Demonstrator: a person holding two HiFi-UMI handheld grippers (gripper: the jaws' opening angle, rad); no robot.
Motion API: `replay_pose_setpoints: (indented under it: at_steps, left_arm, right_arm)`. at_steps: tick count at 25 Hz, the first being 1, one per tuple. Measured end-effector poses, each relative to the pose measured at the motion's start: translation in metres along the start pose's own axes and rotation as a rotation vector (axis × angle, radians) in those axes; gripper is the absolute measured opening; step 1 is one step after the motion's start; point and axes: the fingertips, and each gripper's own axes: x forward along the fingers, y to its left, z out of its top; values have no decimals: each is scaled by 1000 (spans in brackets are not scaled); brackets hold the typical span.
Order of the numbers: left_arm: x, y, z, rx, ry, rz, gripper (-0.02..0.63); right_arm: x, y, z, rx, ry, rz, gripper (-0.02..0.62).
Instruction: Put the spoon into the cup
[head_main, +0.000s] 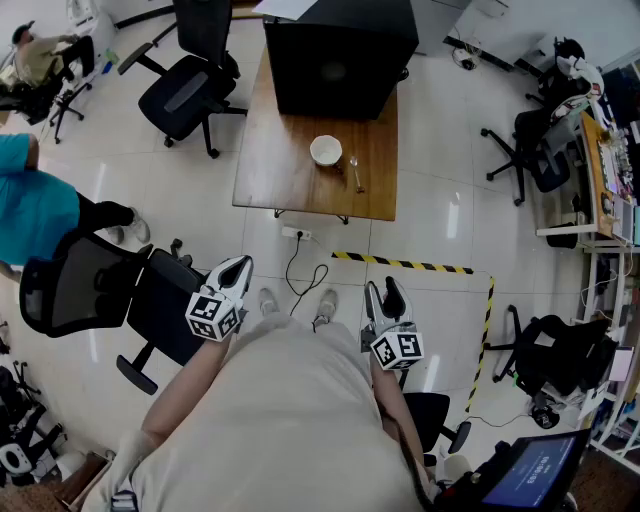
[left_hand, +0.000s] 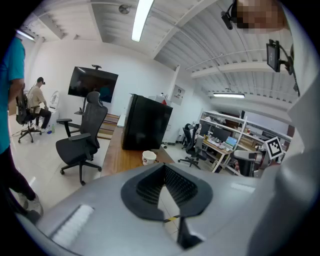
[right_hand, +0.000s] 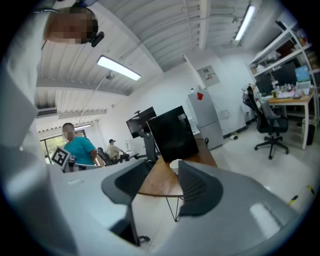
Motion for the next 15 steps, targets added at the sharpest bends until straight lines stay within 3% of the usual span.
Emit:
replay_pose_setpoints:
  at_steps: [7,12,15]
  left_arm:
    - [15,-20,11,26,-22,50,3]
    - [15,-33,9,-21,-86,158,3]
    - [17,-48,8,-48,-108,179,3]
  right_arm:
    - [-17,-27,20,-40,-8,77,199]
    - [-7,-28,16,-102,45,233,200]
    - [-1,-36,10,-127,95,292,200]
